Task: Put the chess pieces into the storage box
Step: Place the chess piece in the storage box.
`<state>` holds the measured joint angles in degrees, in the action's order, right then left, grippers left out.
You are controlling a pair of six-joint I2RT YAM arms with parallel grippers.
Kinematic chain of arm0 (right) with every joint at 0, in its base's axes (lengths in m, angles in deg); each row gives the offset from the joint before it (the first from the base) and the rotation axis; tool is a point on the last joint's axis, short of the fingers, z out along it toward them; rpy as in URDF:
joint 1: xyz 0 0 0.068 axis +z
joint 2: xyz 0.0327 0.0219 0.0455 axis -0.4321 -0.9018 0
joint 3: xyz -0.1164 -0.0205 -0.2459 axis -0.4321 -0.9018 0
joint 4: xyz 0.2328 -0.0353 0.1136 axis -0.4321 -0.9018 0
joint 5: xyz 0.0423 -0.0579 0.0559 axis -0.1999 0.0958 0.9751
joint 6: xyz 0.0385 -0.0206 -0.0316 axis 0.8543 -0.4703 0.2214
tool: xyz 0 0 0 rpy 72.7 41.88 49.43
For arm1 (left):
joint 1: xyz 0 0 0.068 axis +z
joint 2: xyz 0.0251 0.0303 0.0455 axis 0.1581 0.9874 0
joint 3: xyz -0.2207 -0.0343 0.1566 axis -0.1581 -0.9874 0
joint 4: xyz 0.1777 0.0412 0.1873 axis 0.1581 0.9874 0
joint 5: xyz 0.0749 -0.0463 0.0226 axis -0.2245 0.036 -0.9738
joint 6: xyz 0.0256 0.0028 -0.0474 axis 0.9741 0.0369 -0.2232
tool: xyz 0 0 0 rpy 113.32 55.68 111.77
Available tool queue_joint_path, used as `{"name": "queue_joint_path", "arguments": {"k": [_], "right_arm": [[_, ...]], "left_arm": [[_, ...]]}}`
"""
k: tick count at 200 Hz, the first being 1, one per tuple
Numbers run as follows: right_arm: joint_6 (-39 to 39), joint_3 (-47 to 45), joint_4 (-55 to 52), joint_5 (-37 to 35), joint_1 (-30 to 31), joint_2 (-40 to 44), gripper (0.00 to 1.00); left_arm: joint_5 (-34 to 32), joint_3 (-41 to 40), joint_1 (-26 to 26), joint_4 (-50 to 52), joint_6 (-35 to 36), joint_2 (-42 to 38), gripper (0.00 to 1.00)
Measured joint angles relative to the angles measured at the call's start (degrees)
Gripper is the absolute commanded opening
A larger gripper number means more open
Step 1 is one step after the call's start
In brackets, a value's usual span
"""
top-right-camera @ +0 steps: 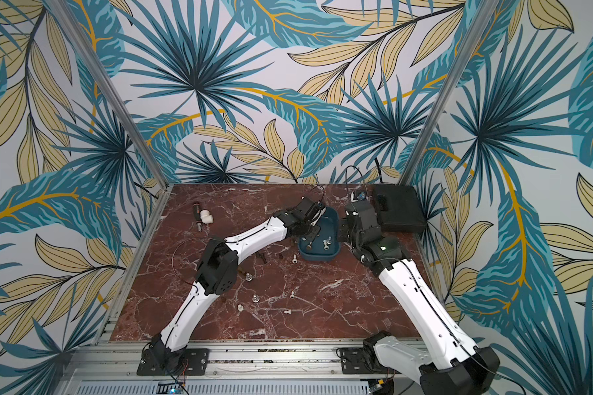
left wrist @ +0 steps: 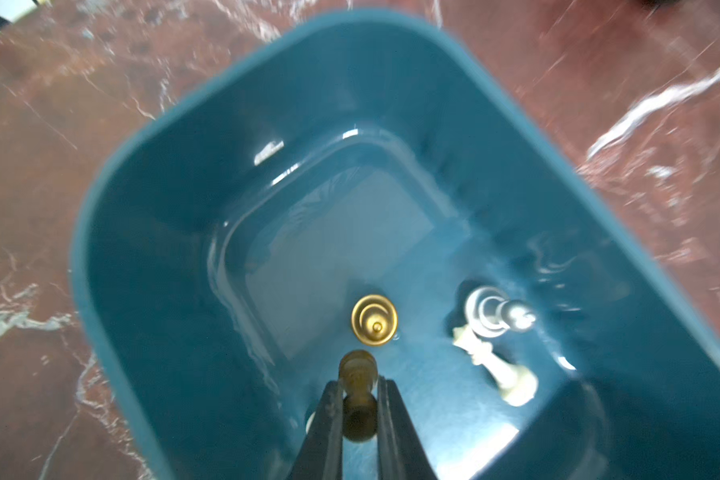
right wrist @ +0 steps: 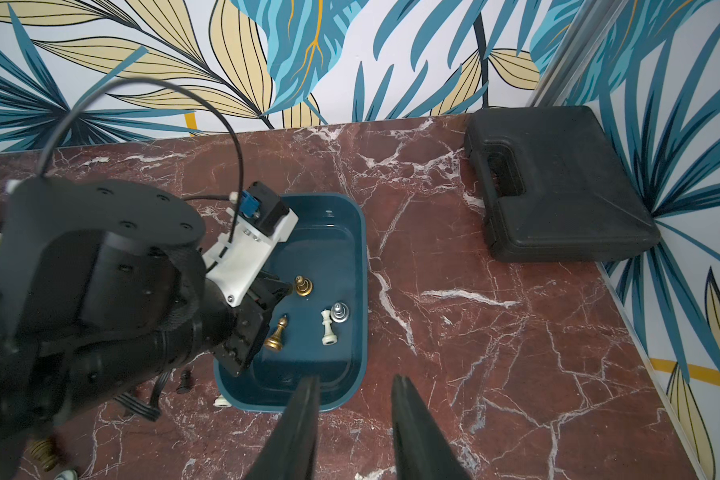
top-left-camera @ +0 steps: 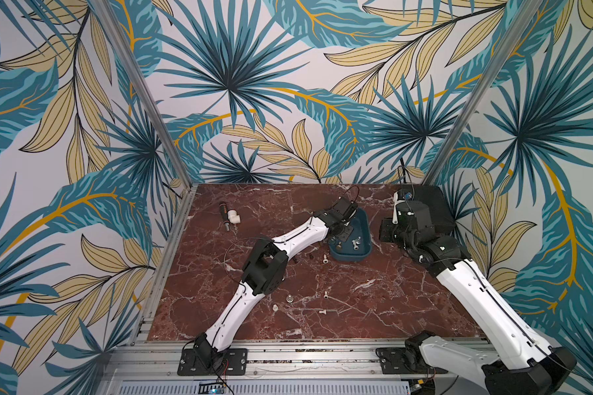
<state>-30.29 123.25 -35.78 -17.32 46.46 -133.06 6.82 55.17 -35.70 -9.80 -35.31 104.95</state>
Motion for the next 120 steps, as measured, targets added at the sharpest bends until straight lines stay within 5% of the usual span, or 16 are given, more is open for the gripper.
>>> {"name": "queue_joint_path", "arguments": {"k": [27,64,120], "right_arm": [[0.0,0.0,0.0,0.2,0.0,0.0,0.34],[0.0,0.0,0.0,0.5,0.0,0.0,0.34],[0.0,0.0,-0.5,1.5,0.0,0.0,0.34]], "left_arm": [[-0.7,0.0,0.0,1.6,0.1,1.0,0.12],[-1.1,0.0,0.0,1.8,0.1,1.0,0.4],[-0.8,0.2,0.0,1.7,-0.2,0.5,0.43]]}}
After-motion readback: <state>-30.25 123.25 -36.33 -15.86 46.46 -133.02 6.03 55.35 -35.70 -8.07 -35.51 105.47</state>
